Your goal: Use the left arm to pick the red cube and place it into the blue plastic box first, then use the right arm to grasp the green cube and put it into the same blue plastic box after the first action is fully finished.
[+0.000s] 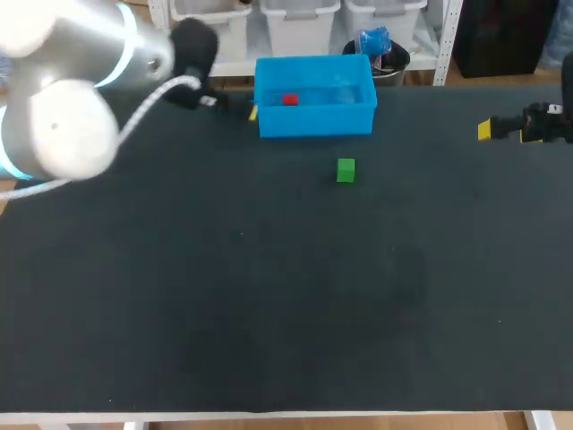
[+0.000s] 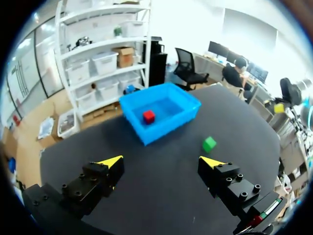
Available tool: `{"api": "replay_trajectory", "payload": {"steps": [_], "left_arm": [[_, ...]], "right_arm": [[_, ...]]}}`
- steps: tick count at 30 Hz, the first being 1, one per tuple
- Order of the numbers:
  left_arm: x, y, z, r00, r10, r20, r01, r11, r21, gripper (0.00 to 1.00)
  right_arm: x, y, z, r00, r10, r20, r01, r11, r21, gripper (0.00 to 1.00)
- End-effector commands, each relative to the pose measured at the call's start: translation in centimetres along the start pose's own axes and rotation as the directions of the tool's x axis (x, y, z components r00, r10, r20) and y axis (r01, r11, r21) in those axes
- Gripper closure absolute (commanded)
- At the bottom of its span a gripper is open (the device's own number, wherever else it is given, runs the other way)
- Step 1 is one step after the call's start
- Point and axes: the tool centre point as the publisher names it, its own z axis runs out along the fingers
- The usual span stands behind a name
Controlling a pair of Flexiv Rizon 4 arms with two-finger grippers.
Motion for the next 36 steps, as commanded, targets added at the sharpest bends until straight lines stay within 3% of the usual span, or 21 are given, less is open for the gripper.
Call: {"api": "replay_trajectory", "payload": {"steps": [1, 15, 28, 30, 36], "left_arm": [[3.9, 0.9, -7.6, 0.992, 0.018, 0.127, -0.03, 0.996, 0.086, 0.0], [4.1, 2.6, -8.1, 0.992, 0.081, 0.095, -0.099, 0.976, 0.196, 0.0], [3.8, 2.4, -7.5, 0.99, 0.138, 0.034, -0.142, 0.972, 0.188, 0.0], [3.8, 2.4, -7.5, 0.99, 0.138, 0.034, -0.142, 0.972, 0.188, 0.0], [3.8, 2.4, -7.5, 0.99, 0.138, 0.034, -0.142, 0.972, 0.188, 0.0]], "right_arm": [[0.0, 0.0, 0.1, 1.0, 0.0, -0.001, 0.0, 1.0, 0.002, 0.0], [0.0, 0.0, 0.1, 1.0, 0.0, -0.001, 0.0, 1.0, 0.002, 0.0], [0.0, 0.0, 0.1, 1.0, 0.0, -0.001, 0.0, 1.0, 0.002, 0.0], [-0.5, -0.3, 0.0, 0.998, -0.034, -0.058, 0.039, 0.995, 0.096, 0.0], [-2.5, 1.8, 2.4, 0.987, -0.048, -0.156, 0.081, 0.974, 0.212, 0.0]]}}
